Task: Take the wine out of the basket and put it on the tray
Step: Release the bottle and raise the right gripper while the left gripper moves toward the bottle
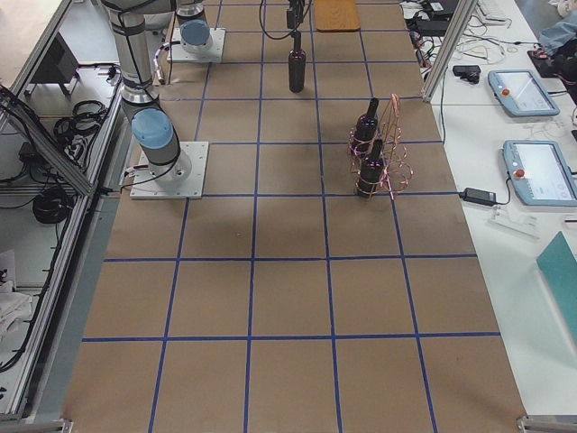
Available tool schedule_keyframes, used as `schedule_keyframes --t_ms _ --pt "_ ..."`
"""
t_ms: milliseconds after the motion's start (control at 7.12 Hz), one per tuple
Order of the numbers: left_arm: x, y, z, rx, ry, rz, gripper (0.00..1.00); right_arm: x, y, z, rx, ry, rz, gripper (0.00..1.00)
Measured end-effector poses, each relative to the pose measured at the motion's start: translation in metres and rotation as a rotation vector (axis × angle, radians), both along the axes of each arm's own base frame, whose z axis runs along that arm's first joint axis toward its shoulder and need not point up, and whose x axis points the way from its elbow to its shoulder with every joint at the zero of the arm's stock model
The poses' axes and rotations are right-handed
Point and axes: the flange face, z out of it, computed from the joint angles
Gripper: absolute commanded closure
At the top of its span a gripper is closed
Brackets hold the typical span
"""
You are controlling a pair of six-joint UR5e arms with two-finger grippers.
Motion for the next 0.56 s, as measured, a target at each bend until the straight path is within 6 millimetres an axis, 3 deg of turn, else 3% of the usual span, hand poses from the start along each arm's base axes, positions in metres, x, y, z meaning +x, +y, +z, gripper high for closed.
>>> schedule_keyframes --t_ms 140,281,561 --pt "-0.010 -0.001 -0.001 -0.003 0.009 -0.010 0.00 -0.044 -0.013 0.017 0.014 0.012 0.038 0.00" --pt "-0.034 -0.001 0.000 -0.009 0.018 -0.025 0.00 -0.094 -0.023 0.034 0.038 0.027 0.092 0.00" --pt "-0.113 0.011 0.005 -0.017 0.030 -0.020 0.00 -0.183 -0.036 0.057 0.068 0.039 0.174 0.00"
